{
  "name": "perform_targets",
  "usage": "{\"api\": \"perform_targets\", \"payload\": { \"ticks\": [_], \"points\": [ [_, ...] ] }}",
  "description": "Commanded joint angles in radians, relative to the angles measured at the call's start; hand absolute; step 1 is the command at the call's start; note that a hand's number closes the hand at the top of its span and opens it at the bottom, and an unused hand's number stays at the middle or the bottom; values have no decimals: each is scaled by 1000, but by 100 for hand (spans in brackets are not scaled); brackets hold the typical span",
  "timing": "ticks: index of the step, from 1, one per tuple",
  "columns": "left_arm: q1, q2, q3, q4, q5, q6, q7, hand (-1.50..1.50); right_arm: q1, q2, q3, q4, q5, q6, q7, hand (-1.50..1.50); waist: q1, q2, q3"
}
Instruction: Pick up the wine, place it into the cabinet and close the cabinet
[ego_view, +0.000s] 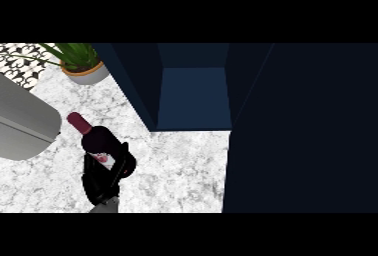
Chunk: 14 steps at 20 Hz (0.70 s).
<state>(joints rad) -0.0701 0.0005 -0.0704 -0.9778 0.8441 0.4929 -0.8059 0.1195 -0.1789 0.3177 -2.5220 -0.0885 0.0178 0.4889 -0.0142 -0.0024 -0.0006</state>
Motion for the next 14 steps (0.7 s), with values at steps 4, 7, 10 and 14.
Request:
{"api": "perform_targets", "payload": {
  "ticks": [4,7,10,14],
  "points": [
    [-103,-1,0,96,-16,61,-39,150,17,-2,1,-197,-58,-7,87,-150,-2,1,0],
    [-45,-1,-60,75,21,66,-117,150,63,-10,-30,-254,-103,2,80,-150,-8,-2,0],
    [-109,0,-18,72,-45,113,-75,150,11,-17,-57,-203,-119,8,118,-150,5,0,1],
    [-18,138,-185,26,-115,-207,6,150,7,13,-7,-151,-77,4,66,-150,1,-8,1]
  ]
}}
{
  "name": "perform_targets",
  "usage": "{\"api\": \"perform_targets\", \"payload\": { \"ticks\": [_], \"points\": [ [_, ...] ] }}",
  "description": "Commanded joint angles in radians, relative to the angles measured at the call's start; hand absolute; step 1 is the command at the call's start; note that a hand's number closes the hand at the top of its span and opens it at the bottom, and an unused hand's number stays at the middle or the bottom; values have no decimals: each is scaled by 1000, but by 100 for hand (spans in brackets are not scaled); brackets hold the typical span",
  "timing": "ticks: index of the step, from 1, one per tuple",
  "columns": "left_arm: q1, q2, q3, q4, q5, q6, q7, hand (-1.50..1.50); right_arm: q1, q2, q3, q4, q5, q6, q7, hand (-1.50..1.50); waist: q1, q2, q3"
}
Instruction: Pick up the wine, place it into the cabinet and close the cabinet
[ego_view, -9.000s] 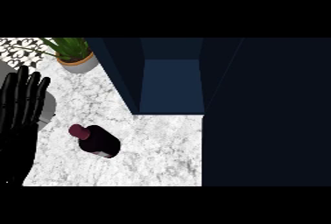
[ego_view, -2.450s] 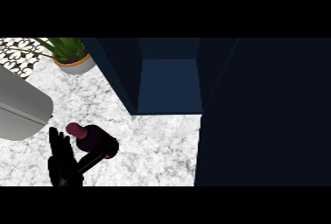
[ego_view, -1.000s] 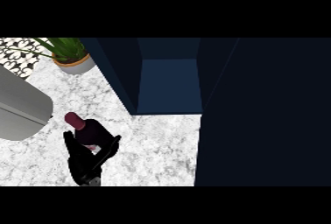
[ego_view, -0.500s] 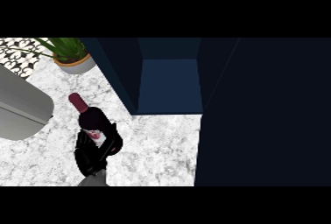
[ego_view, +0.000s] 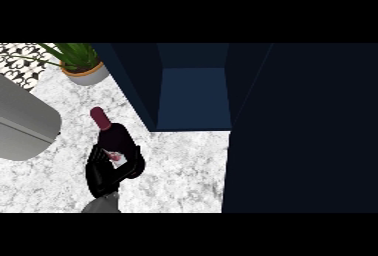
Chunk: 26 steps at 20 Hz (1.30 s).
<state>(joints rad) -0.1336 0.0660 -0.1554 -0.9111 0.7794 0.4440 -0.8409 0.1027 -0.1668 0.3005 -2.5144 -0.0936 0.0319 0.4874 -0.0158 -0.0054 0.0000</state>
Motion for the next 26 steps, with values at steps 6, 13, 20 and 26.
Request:
{"api": "perform_targets", "payload": {
  "ticks": [6,13,20,26],
  "points": [
    [175,184,-176,-185,-84,-427,-18,150,105,-9,-8,-180,-72,7,17,-150,6,-6,1],
    [189,194,-245,-436,-123,-320,136,150,118,-2,-27,-183,-98,23,-12,-150,8,-1,2],
    [85,203,-269,-694,-165,-105,385,150,32,-10,-60,-179,-114,11,84,-150,8,0,1],
    [-5,114,-331,-737,-241,35,501,150,87,-16,-67,-202,-146,52,56,-150,-2,1,1]
  ]
}}
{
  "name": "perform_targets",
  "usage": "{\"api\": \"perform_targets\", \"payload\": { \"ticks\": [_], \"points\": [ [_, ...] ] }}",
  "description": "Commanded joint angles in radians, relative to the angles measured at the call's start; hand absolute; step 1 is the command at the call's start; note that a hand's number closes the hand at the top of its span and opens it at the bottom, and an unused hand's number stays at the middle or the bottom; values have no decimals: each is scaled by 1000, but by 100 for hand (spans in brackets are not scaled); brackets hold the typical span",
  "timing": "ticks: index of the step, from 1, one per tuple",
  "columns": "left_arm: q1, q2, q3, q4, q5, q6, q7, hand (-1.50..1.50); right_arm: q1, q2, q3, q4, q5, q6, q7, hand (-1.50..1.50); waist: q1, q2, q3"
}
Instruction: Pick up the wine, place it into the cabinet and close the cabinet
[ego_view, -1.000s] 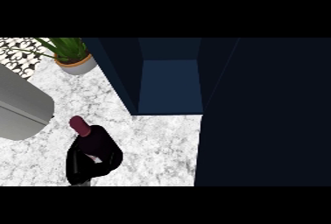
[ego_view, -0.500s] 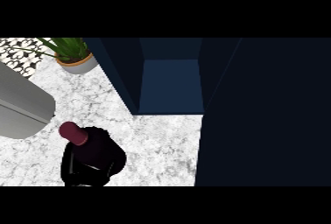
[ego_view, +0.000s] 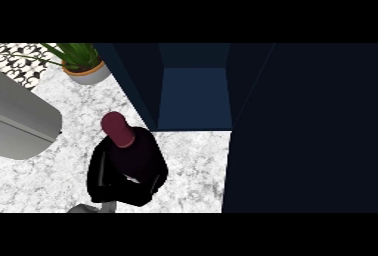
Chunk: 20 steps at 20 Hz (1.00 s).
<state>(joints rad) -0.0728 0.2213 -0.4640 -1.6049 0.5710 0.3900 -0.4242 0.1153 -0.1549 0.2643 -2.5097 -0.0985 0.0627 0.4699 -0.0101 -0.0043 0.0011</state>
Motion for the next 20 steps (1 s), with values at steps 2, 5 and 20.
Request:
{"api": "perform_targets", "payload": {
  "ticks": [2,5,20],
  "points": [
    [-114,-97,-63,-54,-56,160,149,150,61,1,19,-214,-76,-16,100,-150,-10,-1,0],
    [-171,-114,-20,12,-74,185,186,150,66,-10,-35,-194,-121,6,80,-150,-4,2,0],
    [-414,-220,35,373,-136,266,189,150,88,0,-48,-184,-141,48,50,-150,-14,5,-1]
  ]
}}
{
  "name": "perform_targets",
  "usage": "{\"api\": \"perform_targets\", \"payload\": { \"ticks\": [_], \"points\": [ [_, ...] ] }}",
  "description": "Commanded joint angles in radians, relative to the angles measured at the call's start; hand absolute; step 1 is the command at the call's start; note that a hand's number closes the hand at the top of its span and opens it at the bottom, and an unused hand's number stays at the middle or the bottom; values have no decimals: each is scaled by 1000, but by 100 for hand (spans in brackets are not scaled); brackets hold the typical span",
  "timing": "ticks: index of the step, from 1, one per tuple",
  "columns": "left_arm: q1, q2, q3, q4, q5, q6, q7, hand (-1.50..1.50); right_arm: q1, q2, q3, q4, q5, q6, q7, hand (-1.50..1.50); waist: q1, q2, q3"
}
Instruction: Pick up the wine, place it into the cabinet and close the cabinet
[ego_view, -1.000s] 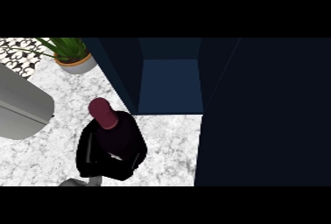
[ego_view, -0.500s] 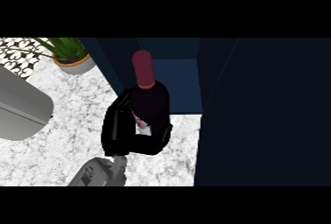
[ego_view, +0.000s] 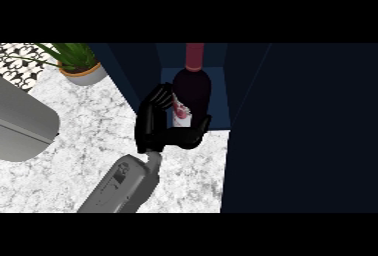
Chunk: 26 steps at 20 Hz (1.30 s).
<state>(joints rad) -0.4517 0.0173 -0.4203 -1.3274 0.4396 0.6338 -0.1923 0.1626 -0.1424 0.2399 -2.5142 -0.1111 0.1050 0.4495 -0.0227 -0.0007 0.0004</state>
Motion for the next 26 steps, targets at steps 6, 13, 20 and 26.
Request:
{"api": "perform_targets", "payload": {
  "ticks": [6,13,20,26],
  "points": [
    [-30,-17,-48,203,98,22,-125,150,82,5,14,-208,-106,11,58,-150,-12,1,-1],
    [-24,-17,-30,355,218,-67,-277,150,73,-3,-16,-218,-157,27,81,-150,-15,3,-1],
    [-161,-17,17,475,329,-93,-304,150,101,-5,-37,-158,-144,68,15,-150,-9,3,0],
    [-241,-17,31,611,372,-133,-326,150,48,25,-31,-126,-129,45,39,-150,-8,6,-1]
  ]
}}
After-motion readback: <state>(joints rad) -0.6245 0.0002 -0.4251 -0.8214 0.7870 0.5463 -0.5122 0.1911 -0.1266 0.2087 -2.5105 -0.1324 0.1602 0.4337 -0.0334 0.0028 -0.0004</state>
